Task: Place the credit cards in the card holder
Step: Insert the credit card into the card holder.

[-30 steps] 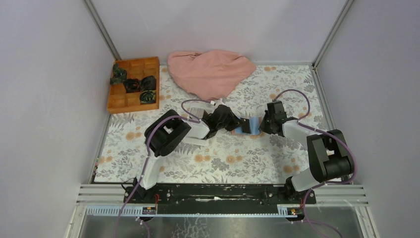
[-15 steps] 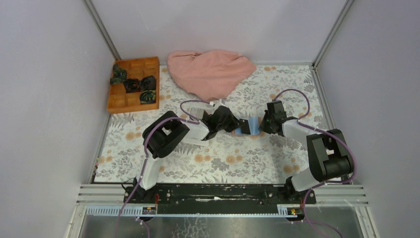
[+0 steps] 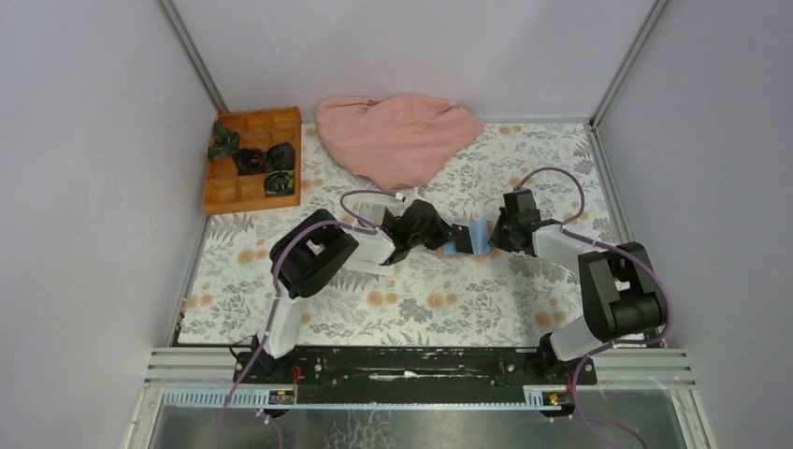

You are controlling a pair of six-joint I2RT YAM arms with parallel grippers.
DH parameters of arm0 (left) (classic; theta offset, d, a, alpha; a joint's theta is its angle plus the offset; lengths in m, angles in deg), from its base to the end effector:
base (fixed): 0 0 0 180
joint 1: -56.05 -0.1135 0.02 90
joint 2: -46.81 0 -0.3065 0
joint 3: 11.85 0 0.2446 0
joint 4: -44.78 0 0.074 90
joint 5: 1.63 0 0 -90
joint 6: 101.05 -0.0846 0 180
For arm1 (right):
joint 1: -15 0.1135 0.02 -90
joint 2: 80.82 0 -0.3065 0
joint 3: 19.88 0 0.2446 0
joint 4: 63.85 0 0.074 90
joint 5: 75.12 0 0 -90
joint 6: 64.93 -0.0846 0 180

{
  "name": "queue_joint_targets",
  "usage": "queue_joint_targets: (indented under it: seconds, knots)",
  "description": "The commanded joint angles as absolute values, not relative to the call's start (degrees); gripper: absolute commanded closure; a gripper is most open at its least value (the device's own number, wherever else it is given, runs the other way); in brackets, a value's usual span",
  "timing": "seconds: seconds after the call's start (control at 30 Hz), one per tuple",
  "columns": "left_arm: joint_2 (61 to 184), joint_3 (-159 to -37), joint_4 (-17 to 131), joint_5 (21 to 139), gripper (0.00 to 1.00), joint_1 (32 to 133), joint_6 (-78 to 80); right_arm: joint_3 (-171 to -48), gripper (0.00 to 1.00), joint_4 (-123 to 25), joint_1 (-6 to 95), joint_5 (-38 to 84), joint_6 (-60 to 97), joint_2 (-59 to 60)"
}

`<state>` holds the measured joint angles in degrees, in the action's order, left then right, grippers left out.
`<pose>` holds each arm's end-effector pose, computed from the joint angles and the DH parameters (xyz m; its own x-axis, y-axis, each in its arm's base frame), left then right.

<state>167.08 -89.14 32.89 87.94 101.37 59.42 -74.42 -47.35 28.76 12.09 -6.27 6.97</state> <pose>0.3436 -0.3483 0.1296 -0.7958 -0.5356 -0.2826 -0.1030 0.5796 -0.8084 0.3071 0.0710 0.1647 -0.7408 0.3534 -0.5712 0.2088 0.9294 0.3043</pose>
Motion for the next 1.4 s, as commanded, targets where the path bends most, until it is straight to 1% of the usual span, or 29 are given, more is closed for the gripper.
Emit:
queue_joint_targets:
  seconds: [0.0,0.2,0.37,0.5,1.1,1.37]
  knots:
    - [169.9,-86.7,35.8,88.4,1.0,101.8,60.7,-74.4,0.83,-44.5,28.4,8.9,-4.5,9.8]
    - [170.5,-82.7,26.5,88.1,1.0,102.2,65.6,-74.0,0.82,-43.9,28.4,8.5,-4.2,9.7]
    - [171.2,-81.6,23.8,88.3,1.0,102.6,68.0,-73.7,0.73,-42.9,28.4,7.2,-4.1,8.8]
    - [171.5,-81.0,22.6,88.5,1.0,102.8,69.1,-73.8,0.69,-42.4,28.4,6.9,-4.2,8.7]
    - [172.4,-81.1,21.6,90.9,1.0,103.9,69.8,-74.6,0.68,-39.8,28.4,5.3,-4.2,8.5]
    - [173.6,-83.4,22.8,92.2,1.0,104.8,69.1,-75.2,0.68,-39.2,28.4,5.5,-4.3,8.7]
